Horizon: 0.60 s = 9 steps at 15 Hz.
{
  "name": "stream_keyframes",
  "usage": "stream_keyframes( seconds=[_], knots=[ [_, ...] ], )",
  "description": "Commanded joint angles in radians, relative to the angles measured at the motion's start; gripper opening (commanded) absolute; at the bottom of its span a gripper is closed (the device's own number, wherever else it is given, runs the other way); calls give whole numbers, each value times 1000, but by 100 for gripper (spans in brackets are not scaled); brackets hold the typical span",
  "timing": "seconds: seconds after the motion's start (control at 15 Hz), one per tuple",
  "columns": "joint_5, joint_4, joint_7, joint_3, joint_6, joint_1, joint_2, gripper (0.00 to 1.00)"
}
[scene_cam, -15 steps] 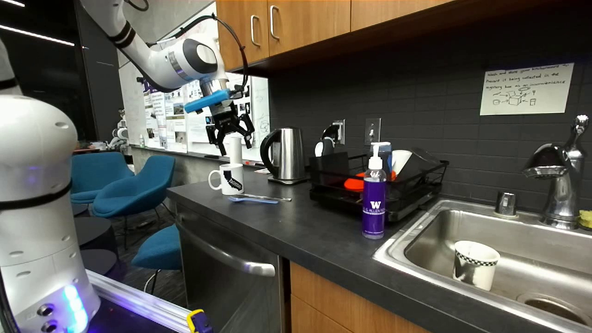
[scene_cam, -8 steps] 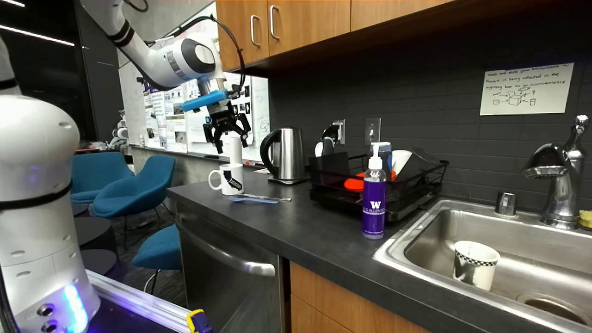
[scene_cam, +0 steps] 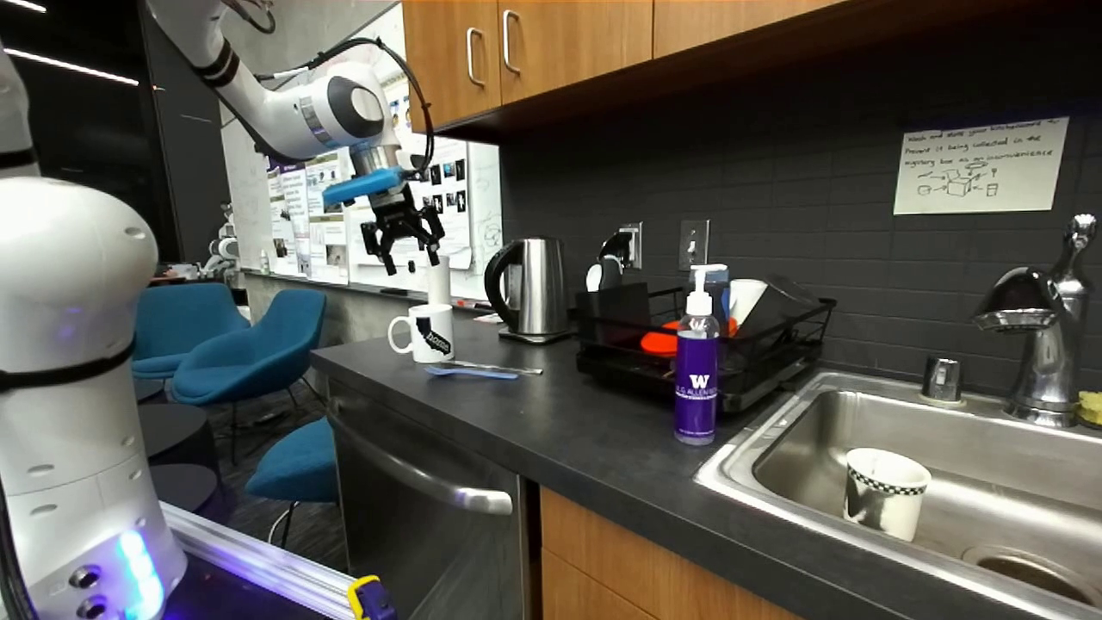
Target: Move the tissue roll to the right
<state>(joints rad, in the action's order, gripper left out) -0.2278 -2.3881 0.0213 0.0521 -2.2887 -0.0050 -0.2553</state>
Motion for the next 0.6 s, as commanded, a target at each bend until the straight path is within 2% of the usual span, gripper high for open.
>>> stream_keyframes(
  seconds=[0.0, 0.13, 0.33, 0.53],
  knots=[
    [-11, 49, 32, 30, -92, 26, 63, 100],
    [3, 73, 24, 37, -127, 37, 98, 100],
    [36, 139, -5, 37, -92, 53, 144, 100],
    [16, 222, -34, 40, -77, 61, 184, 100]
  ],
)
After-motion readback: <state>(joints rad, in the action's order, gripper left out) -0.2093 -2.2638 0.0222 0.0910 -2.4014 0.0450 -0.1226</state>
